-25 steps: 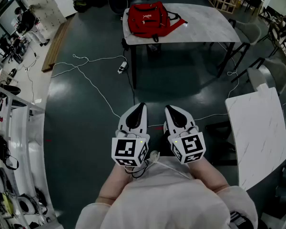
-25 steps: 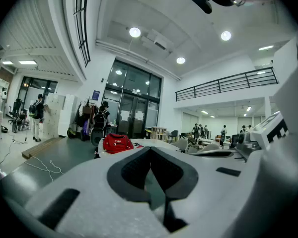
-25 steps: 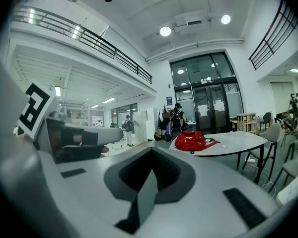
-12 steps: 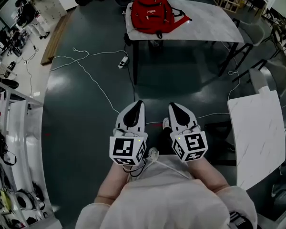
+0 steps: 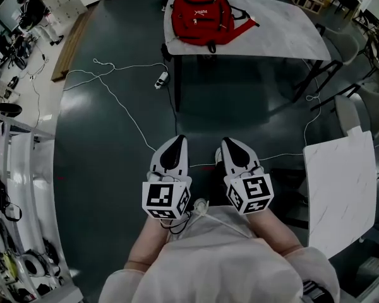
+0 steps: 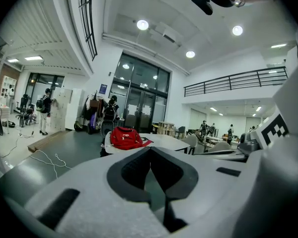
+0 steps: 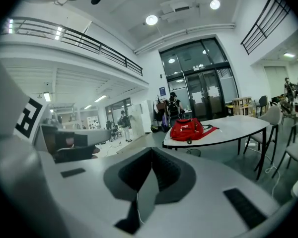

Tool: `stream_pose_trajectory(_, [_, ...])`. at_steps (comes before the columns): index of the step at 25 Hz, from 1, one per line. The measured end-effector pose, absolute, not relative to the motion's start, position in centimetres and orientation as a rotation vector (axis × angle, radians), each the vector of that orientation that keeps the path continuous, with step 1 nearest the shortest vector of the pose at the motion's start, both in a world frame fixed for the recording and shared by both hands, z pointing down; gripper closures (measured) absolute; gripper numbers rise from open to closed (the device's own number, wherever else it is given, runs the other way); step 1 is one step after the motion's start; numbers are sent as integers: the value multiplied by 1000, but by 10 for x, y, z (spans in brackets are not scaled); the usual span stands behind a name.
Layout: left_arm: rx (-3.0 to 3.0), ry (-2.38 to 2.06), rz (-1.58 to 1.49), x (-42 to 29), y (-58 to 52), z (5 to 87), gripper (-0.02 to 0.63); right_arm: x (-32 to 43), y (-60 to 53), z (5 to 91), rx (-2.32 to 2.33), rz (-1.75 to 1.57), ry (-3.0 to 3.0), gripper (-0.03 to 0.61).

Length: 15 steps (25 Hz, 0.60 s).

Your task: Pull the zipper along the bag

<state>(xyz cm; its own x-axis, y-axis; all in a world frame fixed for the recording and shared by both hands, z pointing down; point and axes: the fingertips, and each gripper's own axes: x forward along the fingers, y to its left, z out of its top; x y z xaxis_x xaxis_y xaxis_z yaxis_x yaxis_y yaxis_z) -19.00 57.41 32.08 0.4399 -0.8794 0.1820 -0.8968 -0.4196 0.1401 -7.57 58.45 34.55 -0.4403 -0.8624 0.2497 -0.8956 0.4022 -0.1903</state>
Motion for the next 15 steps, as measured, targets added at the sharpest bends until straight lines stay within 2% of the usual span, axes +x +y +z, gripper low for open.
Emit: stream_pose_trajectory(15, [2453, -1572, 216, -100, 344, 325, 595, 19, 354, 354, 1524, 531, -2523, 551])
